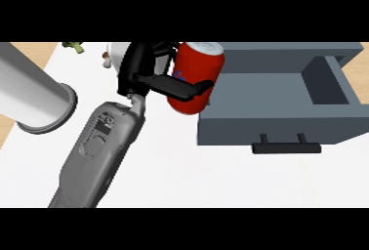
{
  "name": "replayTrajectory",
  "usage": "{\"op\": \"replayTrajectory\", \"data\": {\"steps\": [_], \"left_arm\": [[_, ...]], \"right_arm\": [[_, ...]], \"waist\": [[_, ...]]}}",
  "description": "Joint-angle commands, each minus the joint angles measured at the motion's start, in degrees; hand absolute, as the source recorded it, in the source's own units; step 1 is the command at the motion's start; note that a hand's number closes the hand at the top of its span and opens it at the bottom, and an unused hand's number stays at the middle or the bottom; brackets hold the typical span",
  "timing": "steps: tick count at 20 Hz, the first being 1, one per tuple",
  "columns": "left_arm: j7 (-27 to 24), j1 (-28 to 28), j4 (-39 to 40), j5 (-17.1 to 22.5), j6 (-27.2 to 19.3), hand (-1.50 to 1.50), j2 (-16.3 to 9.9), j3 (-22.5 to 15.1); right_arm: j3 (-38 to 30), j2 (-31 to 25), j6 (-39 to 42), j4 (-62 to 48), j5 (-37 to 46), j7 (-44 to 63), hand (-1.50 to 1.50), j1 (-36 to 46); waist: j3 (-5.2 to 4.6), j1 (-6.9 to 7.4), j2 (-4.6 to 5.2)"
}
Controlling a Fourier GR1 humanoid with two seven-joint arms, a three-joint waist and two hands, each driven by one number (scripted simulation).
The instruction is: Pick up the can, place it into the drawer and close the drawer
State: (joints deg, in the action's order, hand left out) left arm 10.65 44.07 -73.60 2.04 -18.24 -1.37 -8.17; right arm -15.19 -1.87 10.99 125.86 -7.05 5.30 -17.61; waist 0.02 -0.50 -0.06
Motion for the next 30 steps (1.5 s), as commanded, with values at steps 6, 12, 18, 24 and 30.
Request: {"op": "replayTrajectory", "data": {"steps": [6,12,18,24,30], "left_arm": [[2.52,15.71,10.85,2.05,-7.39,1.5,1.35,-3.01],[3.06,25.57,20.44,4.72,-11.38,1.5,1.36,-4.68],[0.54,31.33,28.85,10.56,-14.25,1.5,1.37,-8.44],[-1.14,37.55,37.21,14.42,-14.57,1.5,1.37,-10.18],[-2.07,44.37,45.39,16.46,-14.53,1.5,1.37,-9.75]], "right_arm": [[-1.96,-1.41,-0.05,-4.78,-0.18,-0.64,-1.5,4.67],[-2.76,-1.42,1.57,-0.53,-2.1,0.89,-1.5,1.02],[-0.87,0.06,2.11,-2.93,0.94,-2.19,-1.5,0.79],[-1.0,-1.39,1.67,-0.7,-1.32,2.53,-1.5,3.93],[1.83,1.35,-0.43,-0.67,3.28,1.79,-1.5,3.48]], "waist": [[0.01,-0.51,0.21],[0.02,-1.26,0.25],[0.05,-1.99,0.46],[0.07,-2.94,0.68],[0.1,-3.59,0.93]]}}
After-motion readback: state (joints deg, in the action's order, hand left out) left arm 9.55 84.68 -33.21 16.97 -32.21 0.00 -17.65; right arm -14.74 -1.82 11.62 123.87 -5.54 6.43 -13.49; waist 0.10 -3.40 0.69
